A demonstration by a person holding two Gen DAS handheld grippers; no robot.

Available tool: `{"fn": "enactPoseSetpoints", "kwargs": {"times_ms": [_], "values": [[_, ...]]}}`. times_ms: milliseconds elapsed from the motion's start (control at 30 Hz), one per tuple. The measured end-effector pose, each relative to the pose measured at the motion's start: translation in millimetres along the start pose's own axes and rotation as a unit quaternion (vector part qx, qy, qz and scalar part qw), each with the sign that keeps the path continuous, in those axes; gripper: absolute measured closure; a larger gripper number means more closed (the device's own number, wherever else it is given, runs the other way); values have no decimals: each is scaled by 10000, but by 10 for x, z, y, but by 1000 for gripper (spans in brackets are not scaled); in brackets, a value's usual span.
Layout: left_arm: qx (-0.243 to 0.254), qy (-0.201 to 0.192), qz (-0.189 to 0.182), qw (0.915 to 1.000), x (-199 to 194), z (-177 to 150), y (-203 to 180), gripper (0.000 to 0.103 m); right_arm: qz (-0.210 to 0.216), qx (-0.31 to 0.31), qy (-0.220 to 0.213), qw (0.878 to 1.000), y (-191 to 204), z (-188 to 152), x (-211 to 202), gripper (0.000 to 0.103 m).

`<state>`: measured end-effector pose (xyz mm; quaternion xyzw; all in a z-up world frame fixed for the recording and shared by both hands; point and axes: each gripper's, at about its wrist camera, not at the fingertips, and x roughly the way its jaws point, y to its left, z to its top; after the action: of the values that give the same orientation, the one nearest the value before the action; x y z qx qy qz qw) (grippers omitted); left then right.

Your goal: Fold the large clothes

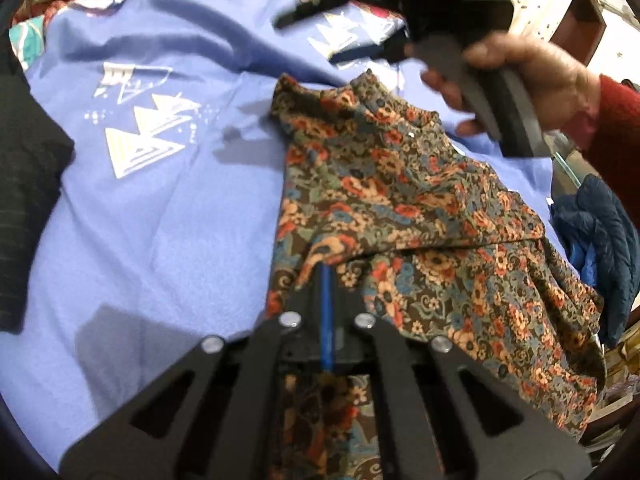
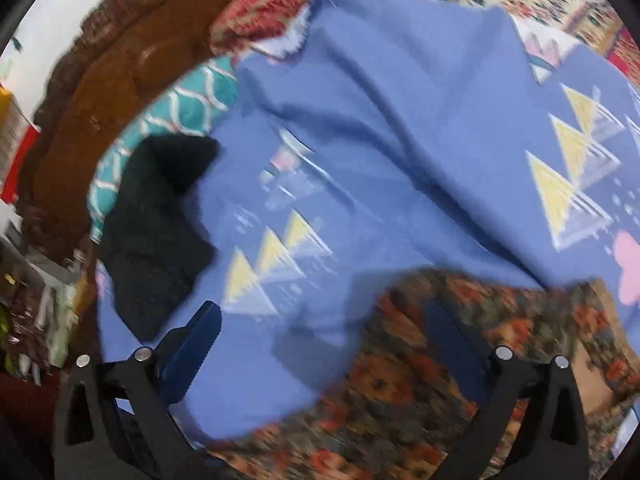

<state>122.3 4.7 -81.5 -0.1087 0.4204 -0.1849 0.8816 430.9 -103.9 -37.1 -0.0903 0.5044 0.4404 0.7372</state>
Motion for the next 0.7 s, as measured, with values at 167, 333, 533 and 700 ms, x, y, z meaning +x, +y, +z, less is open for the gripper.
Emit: {"fn": "enactPoseSetpoints", "kwargs": {"times_ms": [167, 333, 533, 700], "values": [[65, -2, -73, 10000, -47, 55, -64, 103, -817, -325, 512, 9948, -138, -77, 161, -8], [673, -226, -236, 9972, -141, 102, -403, 103, -952, -314, 923, 9907, -128, -98, 436, -8], [645, 491, 287, 9963, 378, 154, -366, 103, -812, 143, 1542, 9846, -112, -70, 689, 59], [-156, 129, 342, 9992, 288, 259, 71, 103, -470, -82, 1012, 9937, 132, 138, 495, 72]]}}
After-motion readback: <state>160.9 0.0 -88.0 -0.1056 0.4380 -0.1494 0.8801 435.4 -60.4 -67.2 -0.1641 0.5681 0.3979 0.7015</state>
